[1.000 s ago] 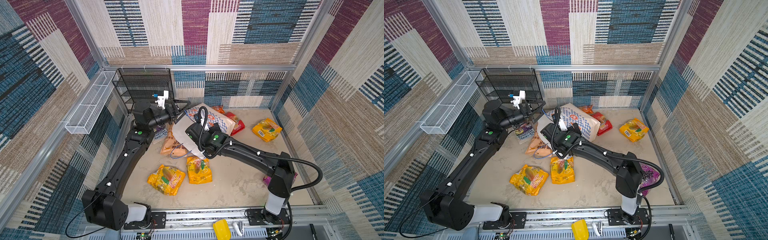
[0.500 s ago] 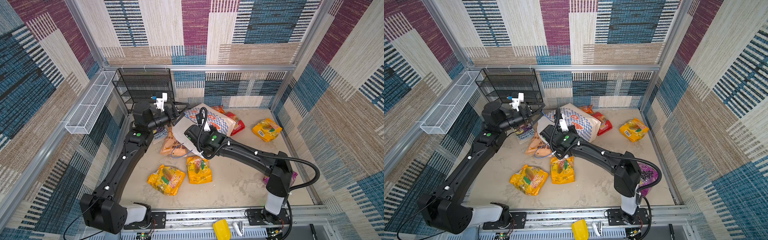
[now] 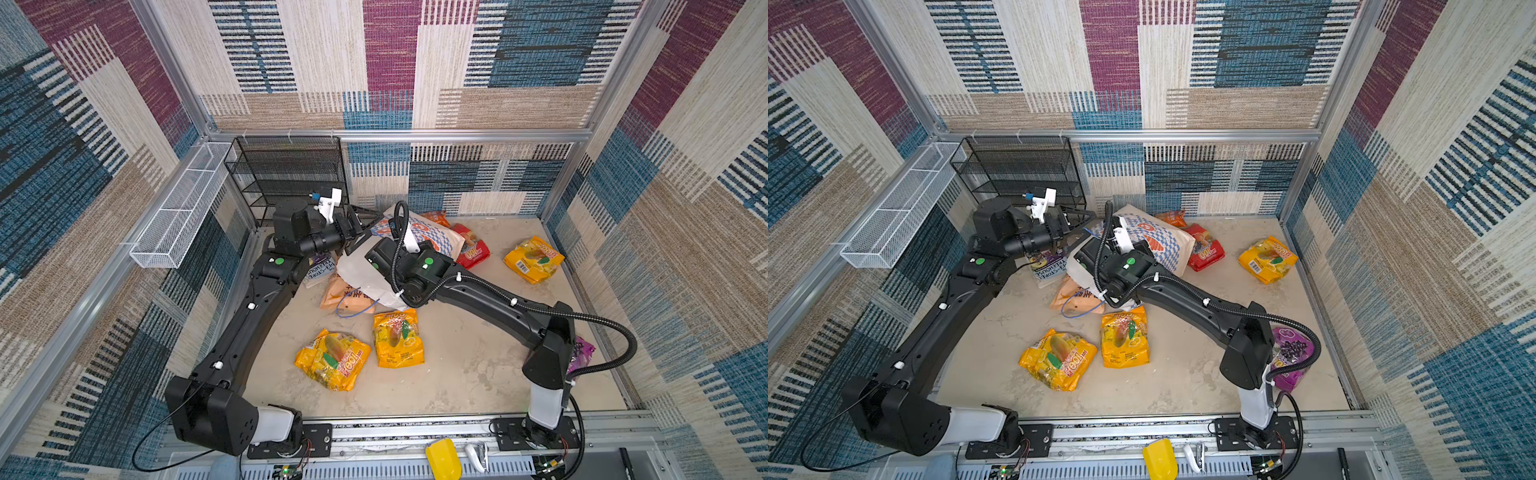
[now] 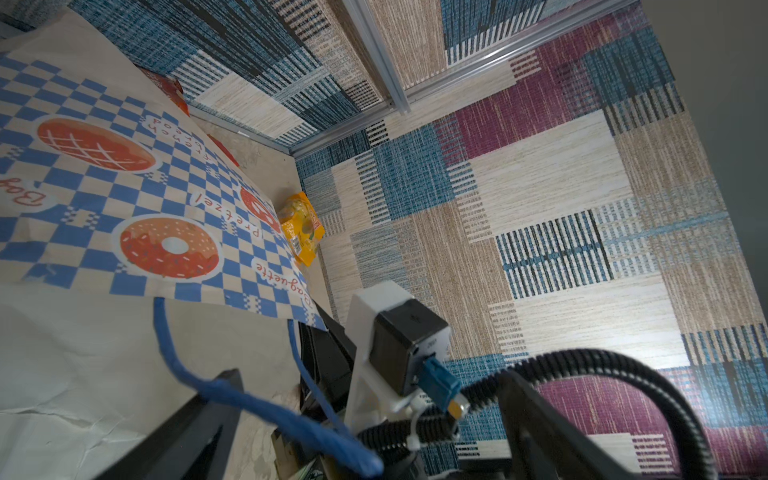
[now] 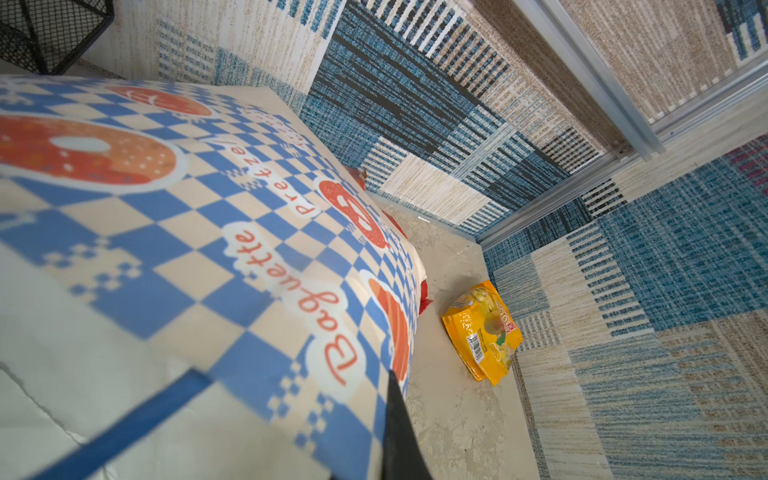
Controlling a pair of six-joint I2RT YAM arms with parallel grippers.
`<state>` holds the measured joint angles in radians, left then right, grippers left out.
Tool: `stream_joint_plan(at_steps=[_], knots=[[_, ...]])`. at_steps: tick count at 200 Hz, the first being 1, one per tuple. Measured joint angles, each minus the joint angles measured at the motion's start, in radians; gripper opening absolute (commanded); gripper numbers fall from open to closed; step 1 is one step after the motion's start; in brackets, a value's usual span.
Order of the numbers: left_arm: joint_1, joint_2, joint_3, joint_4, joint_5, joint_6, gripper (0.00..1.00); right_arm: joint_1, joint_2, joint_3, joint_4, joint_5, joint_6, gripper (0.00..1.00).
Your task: Place the snacks into the paper bag
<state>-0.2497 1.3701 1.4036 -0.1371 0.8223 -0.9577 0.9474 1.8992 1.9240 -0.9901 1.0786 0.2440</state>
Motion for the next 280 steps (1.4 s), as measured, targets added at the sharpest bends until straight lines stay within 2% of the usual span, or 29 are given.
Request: stream_joint_plan(at_steps=[33,56,87,112,143,169,203,219,241,260,280], knots=[[0.0,-0.073,0.02,-0.087,0.059,0.105,0.99,-0.063,0.032,0.144,-0.043,-0.059,-0.039,0.0],[0.009,-0.105,-0.011,-0.07,0.032,0.111,0.99,-0.084,0.069,0.235,-0.102,-0.081,-0.056,0.0],[0.016,-0.125,-0.029,-0.077,0.007,0.111,0.99,-0.105,0.097,0.259,-0.132,-0.132,-0.068,0.0],[0.006,-0.195,-0.052,-0.13,0.108,0.127,0.99,-0.154,0.1,0.277,-0.108,-0.221,-0.069,0.0],[0.011,-0.36,-0.072,-0.273,0.091,0.262,0.99,-0.199,0.0,0.249,-0.069,-0.388,-0.069,0.0],[0.01,-0.474,-0.099,-0.456,-0.015,0.425,0.99,-0.229,-0.08,0.24,-0.049,-0.471,-0.042,0.0],[0.01,-0.528,-0.188,-0.614,-0.162,0.563,0.99,-0.265,-0.184,0.169,-0.073,-0.573,0.032,0.0],[0.01,-0.533,-0.233,-0.656,-0.208,0.595,0.99,-0.3,-0.254,0.131,-0.08,-0.608,0.083,0.0],[0.01,-0.534,-0.288,-0.682,-0.267,0.624,0.99,-0.325,-0.34,0.076,-0.108,-0.599,0.18,0.0],[0.01,-0.534,-0.32,-0.695,-0.302,0.636,0.99,-0.343,-0.417,-0.024,-0.13,-0.618,0.26,0.0],[0.01,-0.533,-0.342,-0.696,-0.325,0.644,0.99,-0.411,-0.478,-0.126,-0.162,-0.669,0.33,0.0]])
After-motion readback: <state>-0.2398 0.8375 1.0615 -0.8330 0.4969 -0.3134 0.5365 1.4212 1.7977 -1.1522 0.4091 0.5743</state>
